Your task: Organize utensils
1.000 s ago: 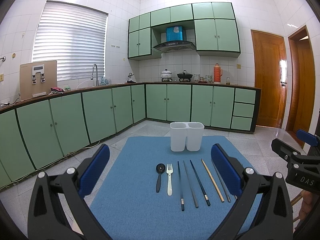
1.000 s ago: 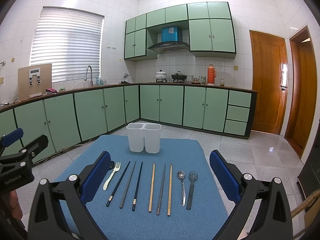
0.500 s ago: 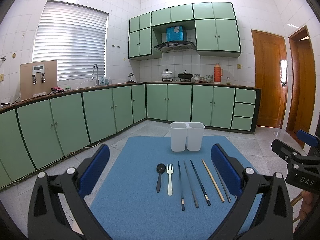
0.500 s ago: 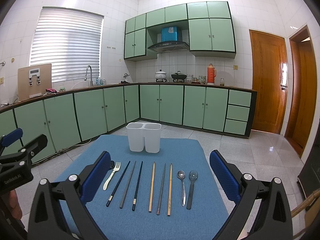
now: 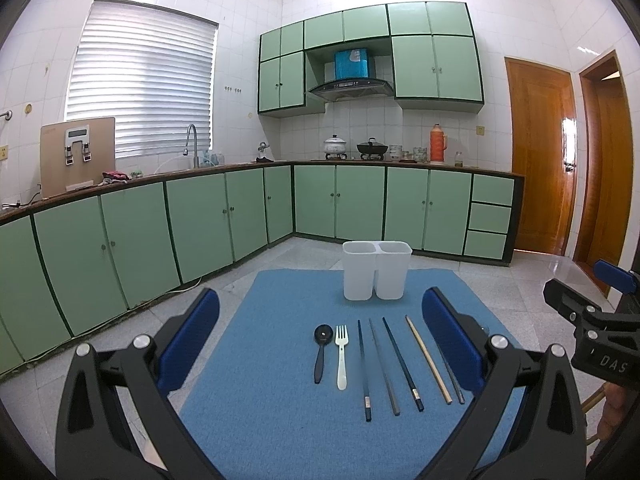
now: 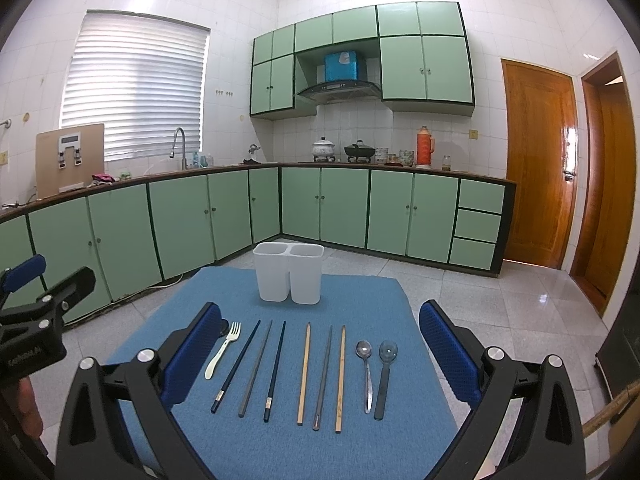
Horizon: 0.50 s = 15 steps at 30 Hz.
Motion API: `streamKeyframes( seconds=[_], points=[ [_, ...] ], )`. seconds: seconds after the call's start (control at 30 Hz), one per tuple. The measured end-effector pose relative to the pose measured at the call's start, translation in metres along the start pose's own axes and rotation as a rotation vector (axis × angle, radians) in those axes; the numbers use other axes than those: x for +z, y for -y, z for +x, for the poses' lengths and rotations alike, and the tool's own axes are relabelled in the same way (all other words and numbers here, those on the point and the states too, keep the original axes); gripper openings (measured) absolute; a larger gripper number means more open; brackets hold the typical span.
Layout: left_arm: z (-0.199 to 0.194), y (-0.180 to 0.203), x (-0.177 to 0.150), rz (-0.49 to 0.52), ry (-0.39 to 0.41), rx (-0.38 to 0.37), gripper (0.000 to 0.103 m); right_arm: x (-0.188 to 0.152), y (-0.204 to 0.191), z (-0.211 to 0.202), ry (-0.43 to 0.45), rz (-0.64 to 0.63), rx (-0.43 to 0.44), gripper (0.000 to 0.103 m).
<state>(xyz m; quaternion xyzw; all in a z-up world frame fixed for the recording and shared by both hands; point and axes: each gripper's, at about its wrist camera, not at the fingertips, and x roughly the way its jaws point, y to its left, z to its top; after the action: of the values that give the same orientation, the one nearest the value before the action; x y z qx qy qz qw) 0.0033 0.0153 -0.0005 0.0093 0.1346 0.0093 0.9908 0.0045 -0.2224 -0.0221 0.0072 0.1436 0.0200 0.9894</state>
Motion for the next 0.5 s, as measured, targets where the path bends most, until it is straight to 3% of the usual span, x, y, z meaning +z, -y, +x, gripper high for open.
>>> streamKeyframes(
  seconds=[0.27, 0.5],
  points=[
    [0.029, -0.005, -0.004, -0.001, -0.060, 0.018, 0.098, -0.002, 0.005, 0.022, -0.043, -0.003, 0.000, 0.097],
    [0.081, -0.014, -0.009, -0.009, -0.152, 0.031, 0.098, -0.006, 0.012, 0.060, -0.100, 0.003, -0.009, 0.097]
  ],
)
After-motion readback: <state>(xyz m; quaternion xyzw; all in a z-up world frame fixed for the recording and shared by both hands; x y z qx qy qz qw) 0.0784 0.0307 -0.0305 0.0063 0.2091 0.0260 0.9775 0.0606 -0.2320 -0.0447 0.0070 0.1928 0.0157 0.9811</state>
